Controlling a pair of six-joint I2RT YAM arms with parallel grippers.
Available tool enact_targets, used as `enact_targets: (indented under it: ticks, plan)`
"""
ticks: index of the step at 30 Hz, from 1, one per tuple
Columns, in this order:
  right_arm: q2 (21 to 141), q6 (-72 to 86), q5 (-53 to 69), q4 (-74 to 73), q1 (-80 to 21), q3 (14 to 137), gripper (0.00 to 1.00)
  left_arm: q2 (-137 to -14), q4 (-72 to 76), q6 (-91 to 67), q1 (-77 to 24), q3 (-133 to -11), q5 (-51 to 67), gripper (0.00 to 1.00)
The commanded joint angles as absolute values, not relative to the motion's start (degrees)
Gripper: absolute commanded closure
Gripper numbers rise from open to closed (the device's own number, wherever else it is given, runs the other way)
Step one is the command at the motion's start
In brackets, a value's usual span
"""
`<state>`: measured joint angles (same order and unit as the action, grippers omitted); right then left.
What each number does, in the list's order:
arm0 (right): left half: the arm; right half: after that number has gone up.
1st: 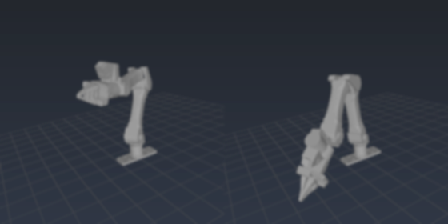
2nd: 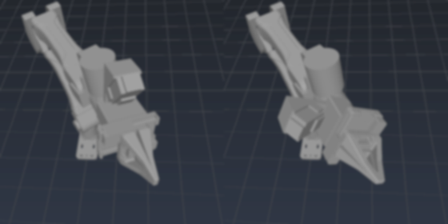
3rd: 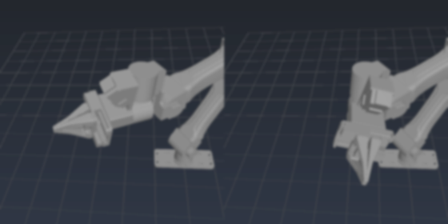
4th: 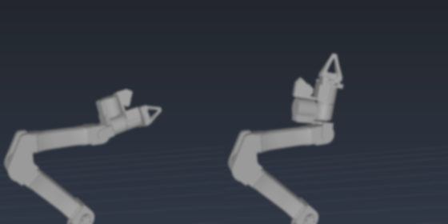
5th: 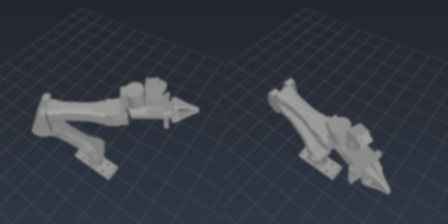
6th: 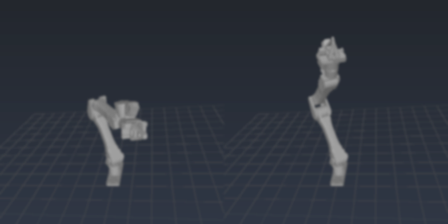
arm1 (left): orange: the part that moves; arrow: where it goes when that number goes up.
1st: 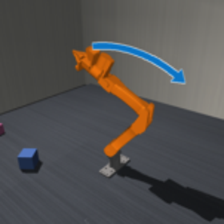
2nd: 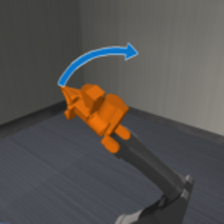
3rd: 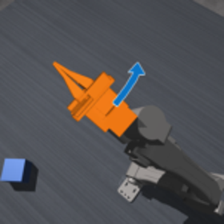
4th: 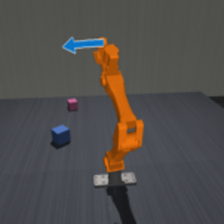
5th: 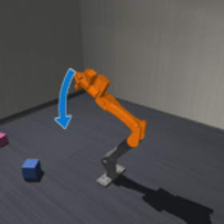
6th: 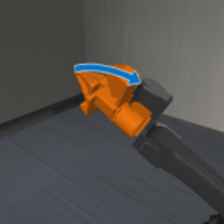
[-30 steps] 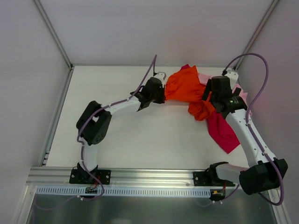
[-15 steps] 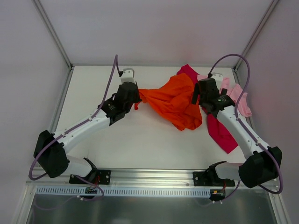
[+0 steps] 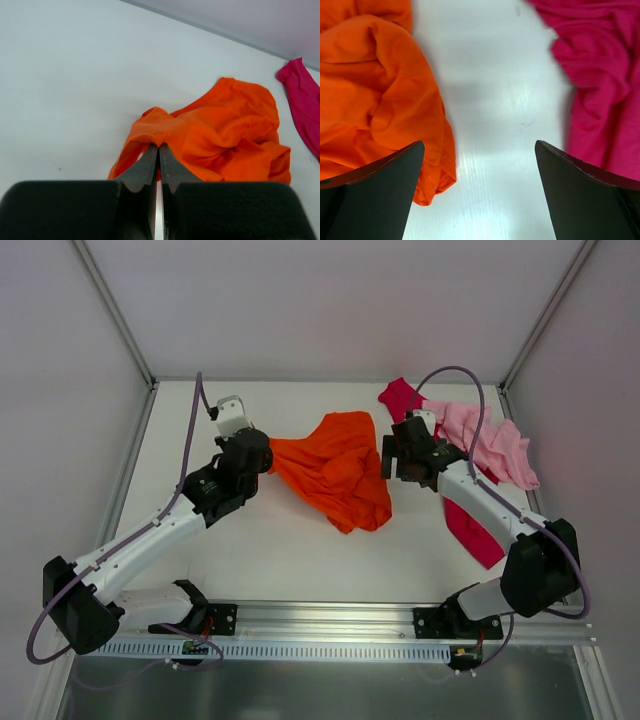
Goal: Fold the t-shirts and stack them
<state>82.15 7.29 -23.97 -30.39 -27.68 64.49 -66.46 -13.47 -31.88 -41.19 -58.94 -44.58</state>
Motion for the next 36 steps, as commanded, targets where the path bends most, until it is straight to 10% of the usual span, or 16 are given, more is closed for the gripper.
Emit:
enact_targets:
  ticks: [1, 14, 36]
  plan:
    - [82.9, 9.0, -18.7, -26.1, -30.1, 62.1, 0.00, -64.0, -15.1, -33.8, -40.6, -58.5, -50.4, 1.00]
    - [93.6, 12.7, -20.9, -21.0, -48.2, 59.3, 0.00, -64.4, -12.7, -33.5, -39.1, -57.0, -47.9, 1.00]
    - [99.8, 16.8, -31.6, -25.0, -49.5, 59.3, 0.20, -61.7, -12.7, -32.7, -39.0, -55.2, -50.6, 1.00]
